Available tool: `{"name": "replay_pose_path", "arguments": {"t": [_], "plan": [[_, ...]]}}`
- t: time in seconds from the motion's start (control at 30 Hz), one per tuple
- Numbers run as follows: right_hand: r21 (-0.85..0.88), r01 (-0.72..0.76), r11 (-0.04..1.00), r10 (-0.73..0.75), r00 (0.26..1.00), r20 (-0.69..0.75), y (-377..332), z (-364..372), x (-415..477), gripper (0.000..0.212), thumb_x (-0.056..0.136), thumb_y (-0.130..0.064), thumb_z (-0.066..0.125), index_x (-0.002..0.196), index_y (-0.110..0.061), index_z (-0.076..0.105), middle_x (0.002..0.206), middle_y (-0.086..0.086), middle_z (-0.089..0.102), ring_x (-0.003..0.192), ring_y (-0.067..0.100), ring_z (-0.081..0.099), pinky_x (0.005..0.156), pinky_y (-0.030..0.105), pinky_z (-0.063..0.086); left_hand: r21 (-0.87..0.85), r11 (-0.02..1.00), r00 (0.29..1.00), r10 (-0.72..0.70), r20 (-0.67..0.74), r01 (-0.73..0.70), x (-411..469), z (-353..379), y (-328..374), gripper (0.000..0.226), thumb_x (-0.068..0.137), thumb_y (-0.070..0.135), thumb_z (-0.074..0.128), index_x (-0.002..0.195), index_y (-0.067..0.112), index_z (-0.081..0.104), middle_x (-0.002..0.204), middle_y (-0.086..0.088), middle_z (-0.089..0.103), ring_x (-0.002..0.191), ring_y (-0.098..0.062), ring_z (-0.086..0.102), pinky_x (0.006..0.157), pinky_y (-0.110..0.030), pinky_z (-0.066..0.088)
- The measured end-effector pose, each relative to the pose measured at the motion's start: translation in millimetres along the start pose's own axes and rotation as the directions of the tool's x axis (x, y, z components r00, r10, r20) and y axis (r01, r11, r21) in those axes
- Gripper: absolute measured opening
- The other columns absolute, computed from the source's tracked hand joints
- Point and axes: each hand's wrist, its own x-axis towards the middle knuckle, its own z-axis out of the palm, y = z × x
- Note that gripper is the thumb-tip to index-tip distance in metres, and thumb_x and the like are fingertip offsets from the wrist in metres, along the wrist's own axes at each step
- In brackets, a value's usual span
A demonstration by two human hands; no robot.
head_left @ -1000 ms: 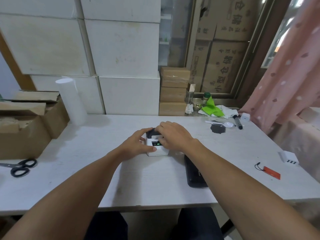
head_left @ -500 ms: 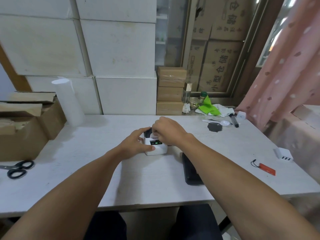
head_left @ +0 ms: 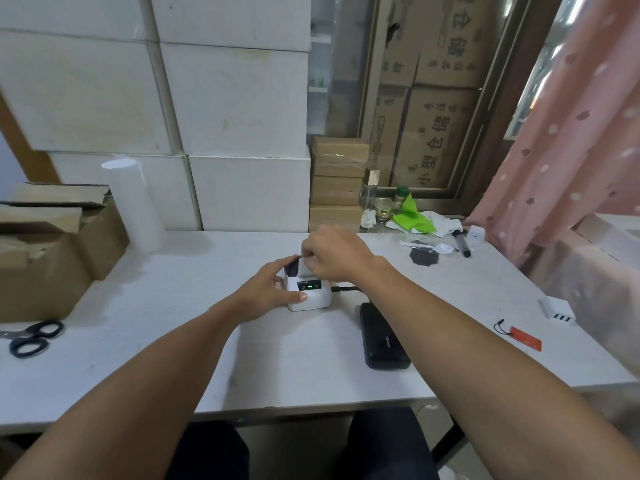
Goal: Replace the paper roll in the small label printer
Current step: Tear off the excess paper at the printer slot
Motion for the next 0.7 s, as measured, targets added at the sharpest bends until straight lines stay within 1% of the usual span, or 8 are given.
{"name": "replay_pose_path", "arguments": {"t": [0.17, 0.23, 0.3, 0.37, 0.47, 0.57, 0.63, 0.7], "plan": [[-0.158, 0.083, 0.984, -0.077, 0.996, 0.048, -7, 3, 3, 0.036, 0.087, -0.044, 0.058, 0.116, -0.026, 0.071, 0.098, -0.001, 0.072, 0.101, 0.025, 0.06, 0.087, 0.039, 0.045, -0.019, 1.0, 1.0, 0.009, 0.011, -0.008, -1, 1, -1, 0.076, 0.081, 0.039, 0.085, 0.138, 0.054, 0.036, 0.146, 0.013, 0.039, 0.131, -0.015, 0.045, 0.1, -0.022, 0.036], [-0.197, 0.112, 0.974, -0.095, 0.991, 0.092, -11, 5, 5, 0.032, 0.092, -0.04, 0.056, 0.117, -0.029, 0.072, 0.103, -0.001, 0.07, 0.102, 0.025, 0.058, 0.086, 0.037, 0.044, -0.009, 1.0, 1.0, 0.006, 0.015, -0.006, -2, 2, 1, 0.069, 0.083, 0.036, 0.084, 0.134, 0.053, 0.04, 0.137, 0.019, 0.044, 0.128, -0.014, 0.046, 0.1, -0.021, 0.037], [-0.198, 0.107, 0.974, -0.081, 0.987, 0.138, -15, 6, 6, 0.028, 0.095, -0.03, 0.053, 0.112, -0.034, 0.075, 0.095, -0.001, 0.069, 0.094, 0.025, 0.057, 0.076, 0.036, 0.041, 0.007, 1.0, 1.0, 0.02, 0.011, -0.021, -3, 2, 4, 0.064, 0.086, 0.029, 0.083, 0.131, 0.05, 0.043, 0.127, 0.029, 0.044, 0.123, -0.009, 0.048, 0.094, -0.012, 0.037], [-0.115, 0.003, 0.993, 0.015, 0.987, 0.159, -16, 6, 7, 0.026, 0.093, -0.026, 0.054, 0.102, -0.032, 0.078, 0.082, -0.001, 0.064, 0.087, 0.026, 0.059, 0.066, 0.034, 0.036, 0.015, 1.0, 1.0, 0.026, 0.005, -0.026, -4, 2, 5, 0.066, 0.086, 0.027, 0.082, 0.135, 0.049, 0.042, 0.126, 0.03, 0.044, 0.12, -0.006, 0.048, 0.094, -0.011, 0.036], [0.144, -0.29, 0.946, 0.255, 0.942, 0.216, -13, 10, 7, 0.017, 0.084, -0.027, 0.063, 0.088, -0.028, 0.079, 0.083, 0.002, 0.068, 0.083, 0.028, 0.065, 0.058, 0.03, 0.039, 0.005, 1.0, 1.0, 0.007, -0.002, -0.007, -5, 1, 2, 0.085, 0.081, 0.039, 0.085, 0.152, 0.043, 0.038, 0.143, 0.018, 0.041, 0.128, -0.012, 0.047, 0.102, -0.023, 0.036], [0.384, -0.512, 0.768, 0.429, 0.858, 0.284, -6, 21, 7, 0.012, 0.076, -0.026, 0.069, 0.073, -0.018, 0.077, 0.077, 0.003, 0.069, 0.074, 0.027, 0.065, 0.054, 0.026, 0.042, -0.003, 1.0, 1.0, -0.006, 0.002, 0.006, -4, 1, 0, 0.091, 0.079, 0.042, 0.086, 0.155, 0.043, 0.035, 0.15, 0.013, 0.037, 0.132, -0.014, 0.045, 0.102, -0.024, 0.037], [0.47, -0.593, 0.654, 0.497, 0.805, 0.325, -2, 26, 7, 0.017, 0.075, -0.026, 0.072, 0.07, -0.009, 0.075, 0.069, 0.002, 0.065, 0.067, 0.025, 0.062, 0.055, 0.028, 0.043, -0.008, 1.0, 1.0, -0.007, 0.005, 0.007, -5, 1, 1, 0.091, 0.079, 0.041, 0.086, 0.155, 0.042, 0.035, 0.15, 0.012, 0.037, 0.132, -0.015, 0.045, 0.102, -0.023, 0.037], [0.52, -0.648, 0.556, 0.553, 0.756, 0.351, 4, 29, 6, 0.025, 0.076, -0.024, 0.074, 0.058, -0.009, 0.065, 0.063, 0.002, 0.056, 0.062, 0.023, 0.054, 0.055, 0.029, 0.04, -0.014, 1.0, 1.0, -0.013, 0.008, 0.013, -4, 1, 0, 0.092, 0.08, 0.039, 0.086, 0.156, 0.041, 0.035, 0.151, 0.011, 0.038, 0.132, -0.014, 0.045, 0.099, -0.018, 0.037]]}}
